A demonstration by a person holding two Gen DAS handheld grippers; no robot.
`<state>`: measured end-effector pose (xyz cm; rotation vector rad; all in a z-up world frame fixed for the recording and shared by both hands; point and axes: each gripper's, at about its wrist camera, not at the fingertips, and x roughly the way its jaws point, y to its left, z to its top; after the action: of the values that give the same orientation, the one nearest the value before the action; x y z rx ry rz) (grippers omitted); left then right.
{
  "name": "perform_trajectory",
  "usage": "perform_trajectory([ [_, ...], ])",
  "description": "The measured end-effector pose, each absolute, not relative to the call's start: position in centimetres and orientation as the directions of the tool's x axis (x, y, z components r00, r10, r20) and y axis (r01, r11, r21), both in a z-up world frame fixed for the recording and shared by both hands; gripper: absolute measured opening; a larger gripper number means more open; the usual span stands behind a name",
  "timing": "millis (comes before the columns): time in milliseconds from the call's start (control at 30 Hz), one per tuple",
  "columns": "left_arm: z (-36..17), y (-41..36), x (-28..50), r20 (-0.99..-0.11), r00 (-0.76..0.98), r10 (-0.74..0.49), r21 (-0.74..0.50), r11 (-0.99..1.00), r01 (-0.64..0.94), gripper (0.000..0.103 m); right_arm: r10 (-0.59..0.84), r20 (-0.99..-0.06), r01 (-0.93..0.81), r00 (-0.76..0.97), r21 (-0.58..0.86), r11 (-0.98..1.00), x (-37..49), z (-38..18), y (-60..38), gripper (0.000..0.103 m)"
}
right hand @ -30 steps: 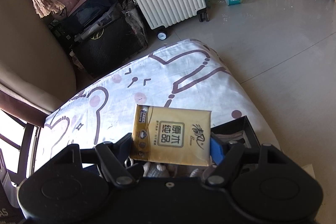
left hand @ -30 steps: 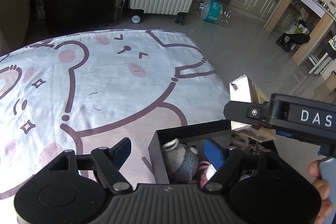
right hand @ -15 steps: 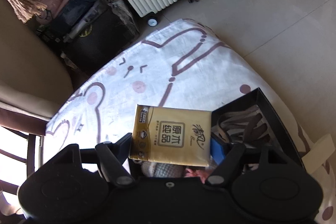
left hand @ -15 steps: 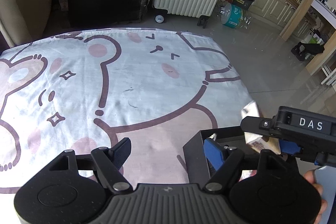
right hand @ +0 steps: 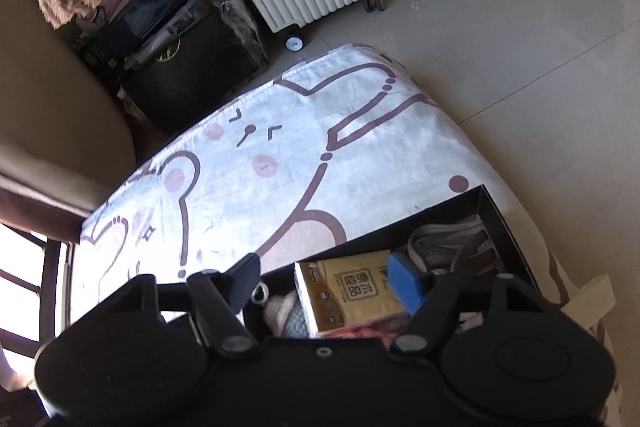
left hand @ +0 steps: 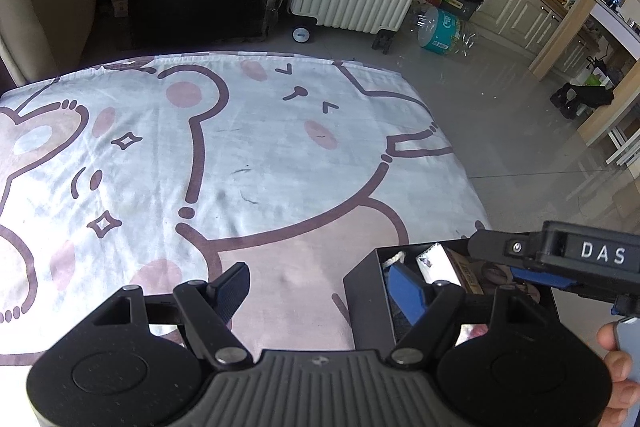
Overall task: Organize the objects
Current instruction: 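Release the grey mouse into the box with the left tool while the right tool releases the pack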
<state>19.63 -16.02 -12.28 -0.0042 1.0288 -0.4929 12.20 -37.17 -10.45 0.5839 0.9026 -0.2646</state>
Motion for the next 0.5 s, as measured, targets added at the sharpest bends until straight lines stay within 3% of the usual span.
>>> perform_trajectory([
  [500, -9.0, -15.9, 17.4, -0.798, 0.476, -0.370, -0.169, 0.895, 0.413, 0.077, -0.079, -0.797, 0.403, 0.599, 0.215, 0.889, 10.3, -7.5, -36.2, 0.066],
])
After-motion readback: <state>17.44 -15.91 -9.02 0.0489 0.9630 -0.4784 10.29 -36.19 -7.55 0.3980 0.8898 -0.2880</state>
